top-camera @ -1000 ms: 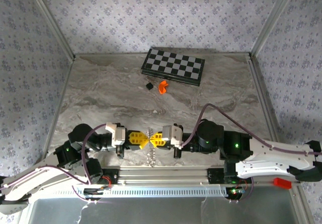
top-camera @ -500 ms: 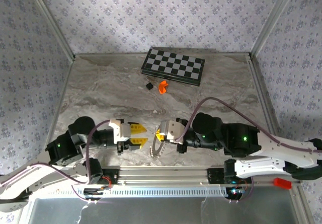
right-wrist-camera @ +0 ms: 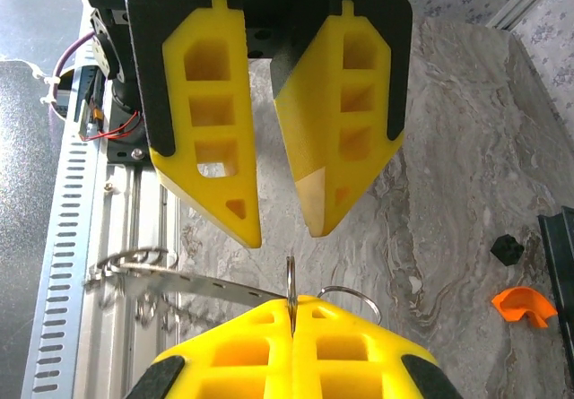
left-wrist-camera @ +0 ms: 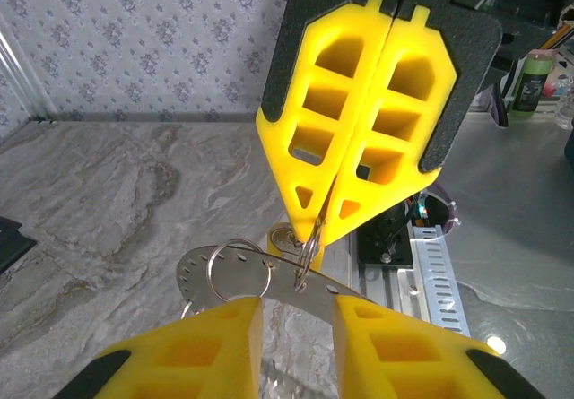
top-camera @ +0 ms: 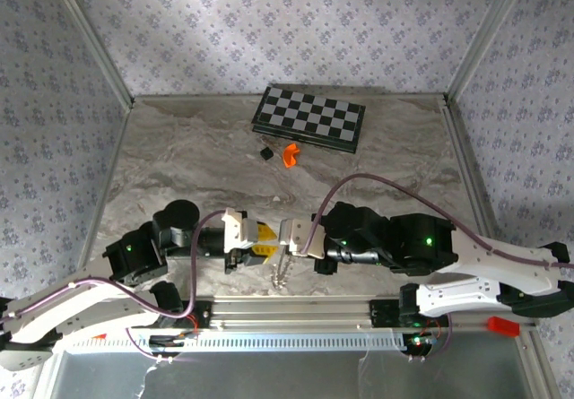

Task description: Put the keys on the keyring

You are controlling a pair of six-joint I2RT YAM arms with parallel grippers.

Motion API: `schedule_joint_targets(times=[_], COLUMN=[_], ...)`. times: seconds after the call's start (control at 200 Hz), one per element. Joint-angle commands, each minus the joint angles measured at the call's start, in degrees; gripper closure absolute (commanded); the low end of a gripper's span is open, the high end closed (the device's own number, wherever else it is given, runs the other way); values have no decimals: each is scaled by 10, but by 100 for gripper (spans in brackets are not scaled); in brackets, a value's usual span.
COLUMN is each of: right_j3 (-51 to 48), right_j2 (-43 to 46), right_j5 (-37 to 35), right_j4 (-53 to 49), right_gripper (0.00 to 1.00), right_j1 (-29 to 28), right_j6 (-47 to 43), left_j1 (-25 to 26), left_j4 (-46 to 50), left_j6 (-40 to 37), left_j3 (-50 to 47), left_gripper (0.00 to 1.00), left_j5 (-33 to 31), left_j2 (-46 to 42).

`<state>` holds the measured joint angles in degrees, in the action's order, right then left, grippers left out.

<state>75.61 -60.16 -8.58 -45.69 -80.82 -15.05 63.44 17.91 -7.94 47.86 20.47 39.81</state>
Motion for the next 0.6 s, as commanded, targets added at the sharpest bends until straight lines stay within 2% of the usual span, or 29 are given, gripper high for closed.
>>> schedule_joint_targets(times=[0.0,0.295,0.595], right_j3=[25,25,33], right_j2=[0,-11,-17], right_j5=[4,12,30], right_j4=[-5,3,17], right_gripper=[100,100,100], right_j1=[0,2,6], right_j6=[2,3,1], left_j1=[3,3,3], left_j4=[-14,-29,-34], left_j6=[-11,-10,-12], left_j3=[20,18,15], left_gripper=[74,76,82], left_j5=[19,30,28], left_j2=[4,7,3])
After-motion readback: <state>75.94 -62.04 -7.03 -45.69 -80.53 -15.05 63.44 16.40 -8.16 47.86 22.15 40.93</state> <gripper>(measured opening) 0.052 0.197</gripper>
